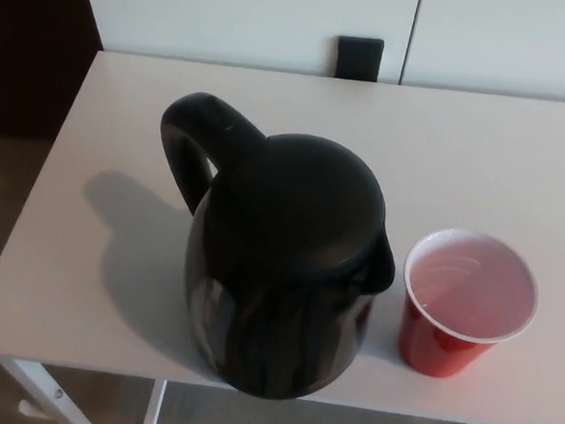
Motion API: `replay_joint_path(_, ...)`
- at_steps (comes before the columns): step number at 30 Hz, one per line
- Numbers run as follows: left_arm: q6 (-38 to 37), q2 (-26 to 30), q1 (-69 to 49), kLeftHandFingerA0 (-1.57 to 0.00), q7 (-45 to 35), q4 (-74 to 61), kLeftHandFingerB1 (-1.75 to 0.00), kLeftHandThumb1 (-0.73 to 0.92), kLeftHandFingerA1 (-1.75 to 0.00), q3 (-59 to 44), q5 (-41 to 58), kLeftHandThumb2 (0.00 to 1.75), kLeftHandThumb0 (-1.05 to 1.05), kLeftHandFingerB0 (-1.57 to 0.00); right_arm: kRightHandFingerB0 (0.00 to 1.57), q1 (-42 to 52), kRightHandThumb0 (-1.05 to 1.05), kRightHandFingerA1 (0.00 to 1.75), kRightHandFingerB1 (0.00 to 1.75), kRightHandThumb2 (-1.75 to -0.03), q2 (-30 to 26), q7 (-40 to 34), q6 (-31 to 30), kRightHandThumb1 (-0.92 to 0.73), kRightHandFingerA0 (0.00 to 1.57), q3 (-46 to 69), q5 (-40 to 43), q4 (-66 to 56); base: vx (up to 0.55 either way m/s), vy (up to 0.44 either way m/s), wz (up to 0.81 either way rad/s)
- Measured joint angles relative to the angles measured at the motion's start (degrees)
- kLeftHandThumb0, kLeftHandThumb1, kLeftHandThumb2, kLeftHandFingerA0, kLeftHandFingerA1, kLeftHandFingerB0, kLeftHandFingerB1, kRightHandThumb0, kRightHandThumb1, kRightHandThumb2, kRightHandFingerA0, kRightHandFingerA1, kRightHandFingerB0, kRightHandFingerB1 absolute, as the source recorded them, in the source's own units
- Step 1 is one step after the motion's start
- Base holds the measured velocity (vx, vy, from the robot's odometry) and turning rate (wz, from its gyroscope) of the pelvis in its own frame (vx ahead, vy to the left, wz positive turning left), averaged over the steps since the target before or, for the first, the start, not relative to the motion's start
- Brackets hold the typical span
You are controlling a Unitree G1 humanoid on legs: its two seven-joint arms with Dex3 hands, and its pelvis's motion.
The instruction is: The robot walk towards a table in front and uses its left hand to pick up the pot from the base and pour water to the cup on the right hand side
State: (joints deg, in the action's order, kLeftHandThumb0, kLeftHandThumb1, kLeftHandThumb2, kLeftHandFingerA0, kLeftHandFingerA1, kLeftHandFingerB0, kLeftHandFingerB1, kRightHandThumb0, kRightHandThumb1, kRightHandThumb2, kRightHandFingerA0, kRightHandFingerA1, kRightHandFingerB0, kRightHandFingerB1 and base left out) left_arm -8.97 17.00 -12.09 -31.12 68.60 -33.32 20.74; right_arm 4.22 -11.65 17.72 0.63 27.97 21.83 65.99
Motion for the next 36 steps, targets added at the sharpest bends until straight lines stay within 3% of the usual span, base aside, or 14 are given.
replay_joint_path(3, 0.0, 0.0, 0.2, -0.44, 0.1, 0.0, -0.33, 0.54, -0.41, 0.0, 0.1, 0.56, -0.19, -0.35, 0.24, 0.0, -0.51, 0.6, 0.43, -0.76, 0.0, 0.1, 0.0, -0.41, 0.6, 0.0, 0.0, -0.3, 0.0, 0.0, 0.0)
replay_joint_path(9, 0.0, 0.0, 0.2, -0.41, 0.5, 0.0, -0.31, 0.53, -0.39, 0.1, 0.1, 0.56, -0.25, -0.32, 0.28, -1.2, -0.44, 0.47, 0.31, -0.58, 0.0, -0.6, 0.0, -0.53, 0.65, -0.3, -0.4, 1.2, 0.0, 0.0, 0.0)
replay_joint_path(11, 0.0, 0.1, 0.3, -0.41, 0.7, -0.3, -0.32, 0.52, -0.38, -0.1, 0.1, 0.56, -0.26, -0.33, 0.23, -1.6, -0.51, 0.57, 0.42, -0.73, 0.0, -0.7, 0.0, -0.4, 0.56, -0.4, -0.5, 1.3, 0.0, 0.0, 0.0)
replay_joint_path(15, -0.1, 0.5, 0.2, -0.29, 2.5, -6.0, -0.34, 0.49, -0.38, -3.7, 1.4, 0.61, -0.32, -0.3, 0.27, -1.8, -0.41, 0.46, 0.31, -0.56, 0.0, -0.9, 0.0, -0.51, 0.52, -0.4, -0.7, 1.1, 0.0, 0.0, 0.0)
replay_joint_path(16, -0.2, 0.5, -0.1, -0.26, 2.7, -8.3, -0.34, 0.48, -0.37, -4.3, 1.8, 0.62, -0.34, -0.27, 0.12, -1.8, -0.3, 0.61, 0.48, -0.87, 0.0, -0.9, 0.0, -0.33, 0.34, -0.4, -0.7, 1.1, 0.0, 0.0, 0.0)
replay_joint_path(17, -0.5, 0.5, -0.3, -0.11, 3.0, -10.3, -0.5, 0.28, -0.52, -4.7, 2.0, 0.85, -0.22, -0.11, 0.26, -1.8, -0.41, 0.47, 0.3, -0.56, 0.0, -0.8, 0.0, -0.51, 0.47, -0.3, -0.7, 1.1, 0.0, 0.0, 0.0)
replay_joint_path(22, -1.0, 0.5, -2.8, -0.07, 3.5, -23.8, -0.49, 0.34, -0.51, -5.3, 2.3, 0.88, -0.24, -0.07, 0.19, -1.9, -0.41, 0.44, 0.29, -0.55, 0.1, -0.5, 0.0, -0.5, 0.4, -0.4, -0.8, 1.1, 0.0, 0.0, 0.0)
replay_joint_path(23, -1.0, 0.5, -3.1, -0.19, 3.5, -25.6, -0.29, 0.46, -0.3, -5.3, 2.3, 0.54, -0.45, -0.21, 0.2, -1.9, -0.41, 0.43, 0.29, -0.56, 0.2, -0.4, 0.0, -0.49, 0.33, -0.5, -0.9, 1.1, 0.0, 0.0, 0.0)
replay_joint_path(24, -1.0, 0.5, -3.5, -0.03, 3.5, -28.6, -0.47, 0.28, -0.5, -5.3, 2.4, 0.84, -0.26, -0.02, 0.2, -1.9, -0.41, 0.44, 0.29, -0.56, 0.2, -0.4, 0.0, -0.48, 0.35, -0.5, -0.9, 1.1, 0.0, 0.0, 0.0)
replay_joint_path(26, -1.0, 0.5, -4.0, -0.06, 3.5, -33.3, -0.26, 0.37, -0.37, -5.3, 2.5, 0.65, -0.52, -0.1, 0.2, -2.0, -0.39, 0.44, 0.29, -0.56, 0.2, -0.2, 0.0, -0.49, 0.35, -0.5, -0.9, 1.2, 0.0, 0.0, 0.0)
replay_joint_path(29, -0.9, 0.6, -4.3, -0.05, 3.5, -40.7, -0.25, 0.34, -0.34, -5.2, 2.6, 0.66, -0.47, -0.07, 0.17, -2.1, -0.36, 0.45, 0.28, -0.55, 0.2, 0.0, 0.0, -0.51, 0.43, -0.5, -1.0, 1.2, 0.0, 0.0, 0.0)
replay_joint_path(30, -0.8, 0.7, -4.3, -0.07, 3.5, -43.3, -0.23, 0.44, -0.28, -5.1, 2.7, 0.57, -0.38, -0.08, 0.08, -2.2, -0.28, 0.64, 0.47, -0.86, 0.2, 0.0, 0.0, -0.33, 0.43, -0.5, -1.0, 1.2, 0.0, 0.0, 0.0)
replay_joint_path(31, -0.7, 0.7, -4.3, -0.07, 3.5, -45.2, -0.23, 0.46, -0.29, -5.0, 2.7, 0.56, -0.34, -0.06, 0.24, -2.3, -0.37, 0.48, 0.3, -0.56, 0.2, 0.1, 0.0, -0.51, 0.52, -0.5, -1.0, 1.2, 0.0, 0.0, 0.0)
replay_joint_path(36, 0.0, 1.5, -3.3, -0.08, 3.5, -56.5, -0.23, 0.33, -0.39, -2.9, 2.8, 0.65, -0.54, -0.1, 0.2, -2.6, -0.41, 0.46, 0.28, -0.56, 0.3, 0.2, 0.0, -0.53, 0.42, -0.5, -1.1, 1.1, 0.0, 0.0, 0.0)
